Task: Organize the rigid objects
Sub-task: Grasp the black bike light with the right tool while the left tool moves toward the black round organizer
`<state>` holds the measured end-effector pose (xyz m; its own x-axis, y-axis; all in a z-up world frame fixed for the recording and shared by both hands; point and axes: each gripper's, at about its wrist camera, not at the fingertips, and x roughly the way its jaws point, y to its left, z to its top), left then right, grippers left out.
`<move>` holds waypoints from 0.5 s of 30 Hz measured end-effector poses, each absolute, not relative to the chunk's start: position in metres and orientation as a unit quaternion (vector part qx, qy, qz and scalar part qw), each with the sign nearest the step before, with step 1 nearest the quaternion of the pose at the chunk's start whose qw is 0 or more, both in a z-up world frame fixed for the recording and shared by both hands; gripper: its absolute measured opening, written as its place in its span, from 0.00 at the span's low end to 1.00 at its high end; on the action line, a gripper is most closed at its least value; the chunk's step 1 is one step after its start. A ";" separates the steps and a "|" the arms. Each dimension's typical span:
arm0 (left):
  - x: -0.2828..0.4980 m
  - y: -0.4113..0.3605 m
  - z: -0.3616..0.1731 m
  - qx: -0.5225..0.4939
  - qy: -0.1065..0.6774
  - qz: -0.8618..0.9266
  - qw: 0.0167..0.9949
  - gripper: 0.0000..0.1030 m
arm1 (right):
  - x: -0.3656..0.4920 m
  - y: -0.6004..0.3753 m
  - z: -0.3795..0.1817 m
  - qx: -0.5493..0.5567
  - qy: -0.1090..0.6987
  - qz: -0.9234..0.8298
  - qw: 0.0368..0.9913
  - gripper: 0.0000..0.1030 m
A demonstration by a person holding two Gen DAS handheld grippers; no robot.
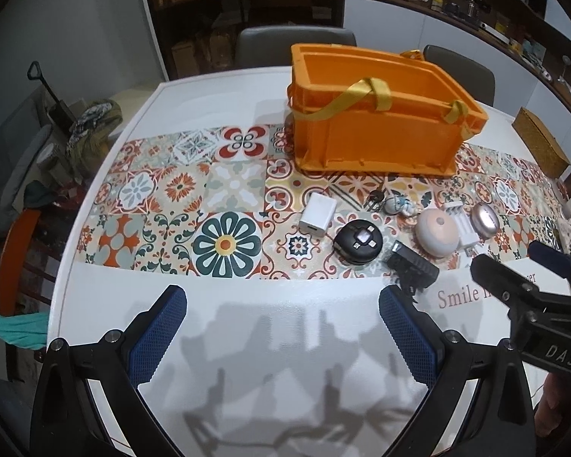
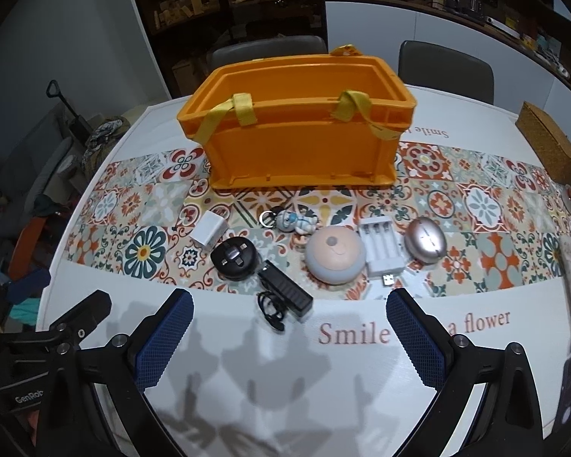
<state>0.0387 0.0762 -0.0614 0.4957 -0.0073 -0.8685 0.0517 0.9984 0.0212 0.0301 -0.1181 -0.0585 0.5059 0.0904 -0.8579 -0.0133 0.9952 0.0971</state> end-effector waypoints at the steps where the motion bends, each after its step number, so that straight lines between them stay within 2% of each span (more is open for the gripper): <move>1: 0.041 0.078 -0.064 0.021 0.505 -0.017 0.863 1.00 | 0.033 -0.117 -0.062 0.039 0.501 0.032 0.864 0.99; 6: 0.053 0.083 -0.082 0.011 0.526 -0.015 0.850 1.00 | 0.047 -0.114 -0.083 0.045 0.527 0.038 0.848 0.98; 15: 0.070 0.083 -0.114 0.007 0.561 0.000 0.828 1.00 | 0.068 -0.113 -0.118 0.039 0.570 0.053 0.819 0.90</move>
